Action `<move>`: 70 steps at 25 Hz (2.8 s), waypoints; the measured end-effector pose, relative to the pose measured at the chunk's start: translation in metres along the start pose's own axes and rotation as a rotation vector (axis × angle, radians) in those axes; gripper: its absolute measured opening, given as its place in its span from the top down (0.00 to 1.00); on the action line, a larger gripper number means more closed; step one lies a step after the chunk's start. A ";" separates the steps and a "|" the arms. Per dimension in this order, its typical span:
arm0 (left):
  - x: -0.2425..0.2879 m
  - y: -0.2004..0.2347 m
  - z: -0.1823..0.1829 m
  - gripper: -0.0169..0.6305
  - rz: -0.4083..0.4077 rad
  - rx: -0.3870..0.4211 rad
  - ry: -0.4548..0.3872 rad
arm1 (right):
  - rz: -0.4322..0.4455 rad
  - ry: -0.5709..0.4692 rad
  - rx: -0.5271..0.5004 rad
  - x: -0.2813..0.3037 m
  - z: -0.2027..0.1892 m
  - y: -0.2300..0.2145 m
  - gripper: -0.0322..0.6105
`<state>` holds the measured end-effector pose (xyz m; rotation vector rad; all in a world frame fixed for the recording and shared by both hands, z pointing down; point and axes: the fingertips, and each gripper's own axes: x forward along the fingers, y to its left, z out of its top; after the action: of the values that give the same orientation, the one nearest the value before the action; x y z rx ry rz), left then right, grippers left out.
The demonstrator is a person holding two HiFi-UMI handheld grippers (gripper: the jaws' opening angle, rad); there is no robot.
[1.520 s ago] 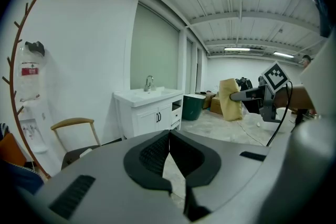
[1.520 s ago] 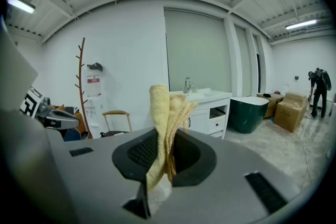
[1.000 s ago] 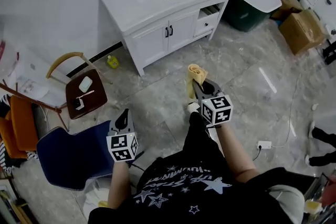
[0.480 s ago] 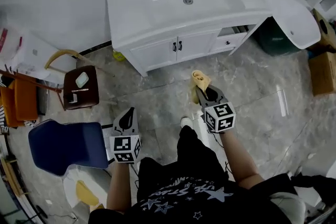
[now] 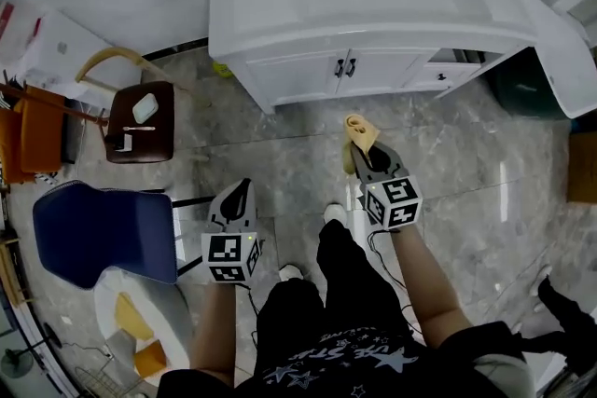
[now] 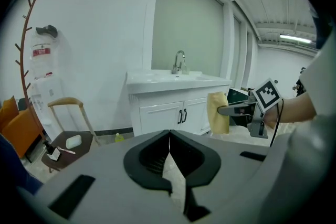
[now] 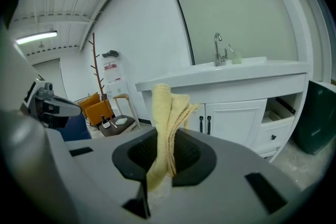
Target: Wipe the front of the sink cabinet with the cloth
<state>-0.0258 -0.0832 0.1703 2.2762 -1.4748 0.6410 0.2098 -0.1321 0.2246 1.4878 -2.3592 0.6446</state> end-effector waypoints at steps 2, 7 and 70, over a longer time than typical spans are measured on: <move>0.009 0.010 -0.021 0.95 0.003 0.005 -0.020 | 0.010 -0.024 0.015 0.017 -0.014 0.001 0.85; 0.033 0.046 -0.065 0.95 0.038 0.017 -0.099 | 0.033 -0.124 -0.012 0.068 -0.034 -0.004 0.85; 0.238 0.152 -0.088 0.95 -0.050 0.088 -0.489 | 0.028 -0.399 -0.238 0.295 0.003 -0.005 0.85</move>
<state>-0.0971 -0.2774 0.3814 2.6576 -1.6107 0.1340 0.0867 -0.3648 0.3576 1.5931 -2.6338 0.0644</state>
